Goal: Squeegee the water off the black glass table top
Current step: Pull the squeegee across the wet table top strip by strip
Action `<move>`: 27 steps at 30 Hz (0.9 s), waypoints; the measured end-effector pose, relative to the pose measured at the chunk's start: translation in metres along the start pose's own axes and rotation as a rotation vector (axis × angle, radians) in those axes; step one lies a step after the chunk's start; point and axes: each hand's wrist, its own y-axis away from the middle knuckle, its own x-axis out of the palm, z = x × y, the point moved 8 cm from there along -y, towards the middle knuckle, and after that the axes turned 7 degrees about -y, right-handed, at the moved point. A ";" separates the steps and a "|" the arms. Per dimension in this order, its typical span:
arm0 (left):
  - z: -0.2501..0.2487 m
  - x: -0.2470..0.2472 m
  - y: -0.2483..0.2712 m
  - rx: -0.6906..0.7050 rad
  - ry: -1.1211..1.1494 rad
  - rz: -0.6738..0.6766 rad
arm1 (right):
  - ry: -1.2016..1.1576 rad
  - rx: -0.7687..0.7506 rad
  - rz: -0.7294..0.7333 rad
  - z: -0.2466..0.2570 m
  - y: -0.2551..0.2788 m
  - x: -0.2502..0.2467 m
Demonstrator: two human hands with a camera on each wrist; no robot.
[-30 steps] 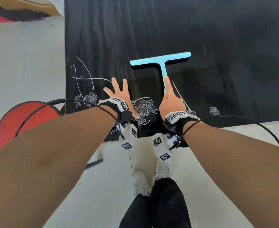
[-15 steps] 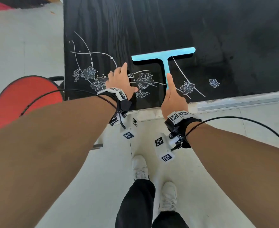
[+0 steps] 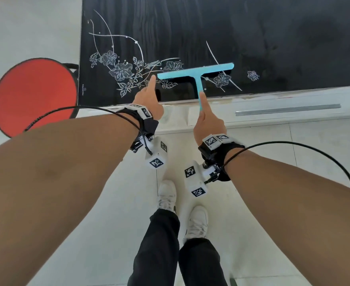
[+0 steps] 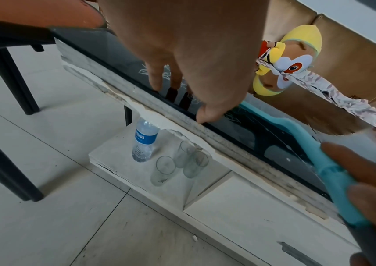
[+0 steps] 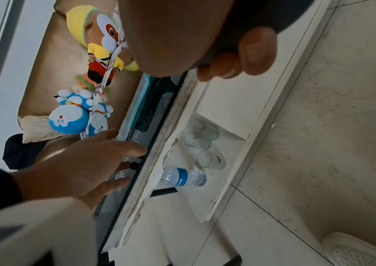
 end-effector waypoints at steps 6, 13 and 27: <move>-0.002 -0.005 0.020 -0.039 -0.021 0.019 | 0.006 0.022 0.090 -0.002 0.031 -0.012; -0.003 -0.015 0.043 -0.090 -0.148 0.111 | 0.164 0.034 0.239 0.022 0.033 -0.037; -0.073 -0.074 0.078 0.069 -0.432 0.385 | 0.541 -0.003 0.468 0.057 0.072 -0.118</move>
